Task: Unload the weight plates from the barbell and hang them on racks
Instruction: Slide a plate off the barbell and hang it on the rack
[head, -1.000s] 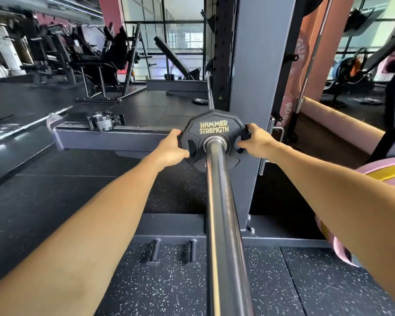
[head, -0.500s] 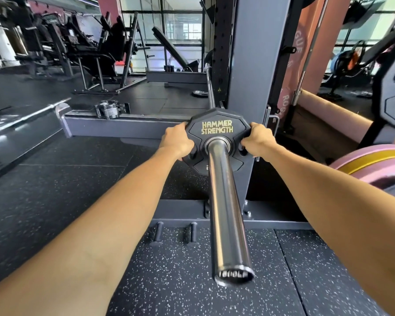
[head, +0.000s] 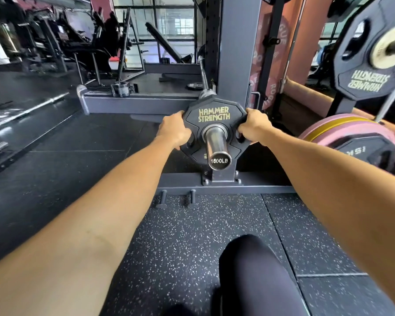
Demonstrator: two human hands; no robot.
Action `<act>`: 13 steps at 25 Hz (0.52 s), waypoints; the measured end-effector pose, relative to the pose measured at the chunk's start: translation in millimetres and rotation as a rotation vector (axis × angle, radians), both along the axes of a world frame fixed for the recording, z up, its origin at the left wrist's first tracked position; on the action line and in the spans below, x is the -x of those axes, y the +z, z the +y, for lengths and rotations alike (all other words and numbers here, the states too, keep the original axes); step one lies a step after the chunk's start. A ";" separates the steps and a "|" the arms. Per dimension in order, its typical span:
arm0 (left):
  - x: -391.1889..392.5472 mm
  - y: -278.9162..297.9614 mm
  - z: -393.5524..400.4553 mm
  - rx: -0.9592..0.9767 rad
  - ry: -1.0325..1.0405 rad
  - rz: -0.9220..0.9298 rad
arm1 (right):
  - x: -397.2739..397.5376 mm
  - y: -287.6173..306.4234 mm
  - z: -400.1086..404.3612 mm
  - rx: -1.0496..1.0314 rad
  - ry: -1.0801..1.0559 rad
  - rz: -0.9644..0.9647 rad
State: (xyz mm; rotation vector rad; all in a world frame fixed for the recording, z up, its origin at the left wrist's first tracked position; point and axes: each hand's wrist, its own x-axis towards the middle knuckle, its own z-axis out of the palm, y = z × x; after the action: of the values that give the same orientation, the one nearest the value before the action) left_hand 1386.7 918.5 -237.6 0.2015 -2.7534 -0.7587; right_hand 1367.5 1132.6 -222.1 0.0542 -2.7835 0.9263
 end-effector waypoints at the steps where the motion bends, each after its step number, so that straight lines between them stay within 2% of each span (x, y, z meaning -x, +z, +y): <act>1: -14.9 0.4 2.2 -0.003 -0.007 0.009 | -14.3 1.1 1.4 -0.012 -0.003 0.006; 7: -84.7 0.5 8.6 -0.022 -0.036 0.039 | -71.2 -1.5 8.5 -0.060 0.003 0.054; 13: -117.9 -1.0 10.4 -0.002 -0.063 0.069 | -105.5 -1.7 14.0 -0.038 0.029 0.080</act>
State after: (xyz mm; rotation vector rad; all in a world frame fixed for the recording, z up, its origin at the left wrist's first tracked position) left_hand 1504.6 928.9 -238.6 0.0874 -2.7048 -0.7690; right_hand 1473.1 1146.6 -223.9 0.1342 -2.7336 0.8577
